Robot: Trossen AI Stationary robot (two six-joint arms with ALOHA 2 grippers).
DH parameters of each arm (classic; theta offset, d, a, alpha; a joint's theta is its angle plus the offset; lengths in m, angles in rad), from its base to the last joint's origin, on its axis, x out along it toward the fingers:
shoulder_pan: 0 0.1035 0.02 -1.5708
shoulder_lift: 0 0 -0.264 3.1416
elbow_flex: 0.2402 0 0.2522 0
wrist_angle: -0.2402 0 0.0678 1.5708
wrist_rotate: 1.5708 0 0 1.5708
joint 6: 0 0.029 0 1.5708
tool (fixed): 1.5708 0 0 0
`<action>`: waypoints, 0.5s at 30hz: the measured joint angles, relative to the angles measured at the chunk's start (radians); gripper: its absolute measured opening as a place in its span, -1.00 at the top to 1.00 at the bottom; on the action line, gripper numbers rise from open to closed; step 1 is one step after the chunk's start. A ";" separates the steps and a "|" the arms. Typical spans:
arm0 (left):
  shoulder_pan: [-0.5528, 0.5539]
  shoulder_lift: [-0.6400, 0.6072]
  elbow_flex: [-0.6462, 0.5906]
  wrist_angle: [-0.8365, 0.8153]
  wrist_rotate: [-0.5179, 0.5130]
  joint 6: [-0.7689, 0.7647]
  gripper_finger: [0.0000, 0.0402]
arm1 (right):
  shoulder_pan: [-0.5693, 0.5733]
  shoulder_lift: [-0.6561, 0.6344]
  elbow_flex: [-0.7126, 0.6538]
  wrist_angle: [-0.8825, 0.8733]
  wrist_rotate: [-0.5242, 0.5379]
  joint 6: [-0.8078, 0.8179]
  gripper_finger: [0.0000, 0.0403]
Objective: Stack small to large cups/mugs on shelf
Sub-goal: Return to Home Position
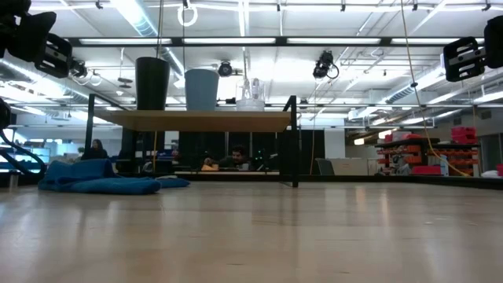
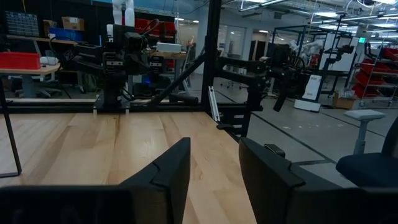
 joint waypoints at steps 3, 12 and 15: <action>0.000 0.000 0.000 0.000 0.000 0.000 0.28 | 0.000 0.000 0.000 0.000 0.000 0.000 0.94; 0.000 0.000 0.000 0.000 0.000 0.000 0.30 | 0.000 0.000 0.000 0.000 0.000 0.000 0.94; 0.000 0.000 0.000 0.000 0.000 0.000 0.27 | 0.000 0.000 0.000 0.000 0.000 0.000 0.94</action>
